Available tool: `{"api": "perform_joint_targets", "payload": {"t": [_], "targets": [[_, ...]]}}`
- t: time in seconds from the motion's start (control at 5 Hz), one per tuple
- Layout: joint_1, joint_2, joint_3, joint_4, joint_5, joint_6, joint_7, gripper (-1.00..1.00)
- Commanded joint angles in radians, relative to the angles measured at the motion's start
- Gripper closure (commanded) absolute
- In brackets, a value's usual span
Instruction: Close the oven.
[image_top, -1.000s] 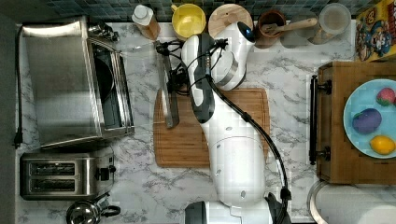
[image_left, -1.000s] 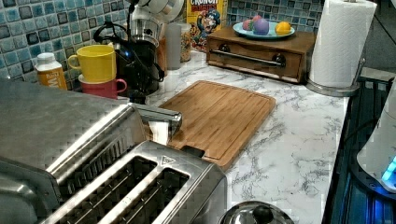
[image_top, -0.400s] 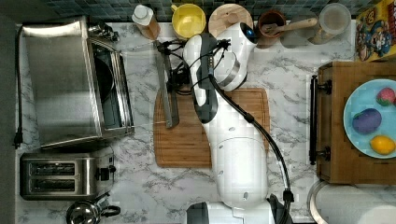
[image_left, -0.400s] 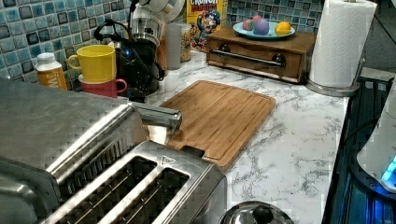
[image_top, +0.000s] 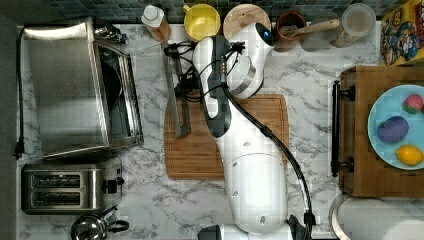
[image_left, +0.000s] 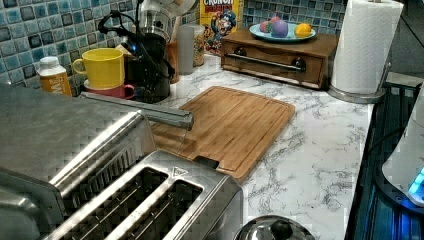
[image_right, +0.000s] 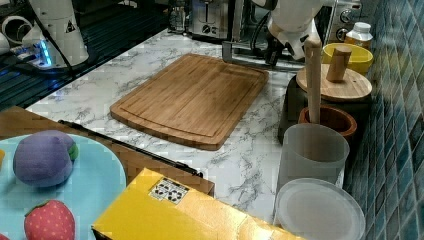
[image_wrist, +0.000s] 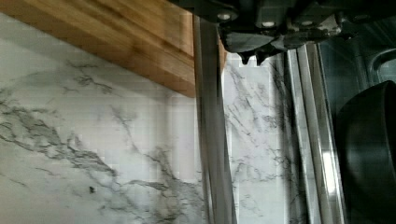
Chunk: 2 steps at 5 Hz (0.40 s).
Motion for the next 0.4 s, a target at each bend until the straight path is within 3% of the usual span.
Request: {"api": "perform_joint_targets", "payload": {"t": [0.2, 0.4], "targets": [[0.216, -0.274, 0.087, 0.042, -0.077, 0.141, 0.137, 1.0], [0.238, -0.249, 0.097, 0.083, -0.125, 0.111, 0.19, 1.0]]}}
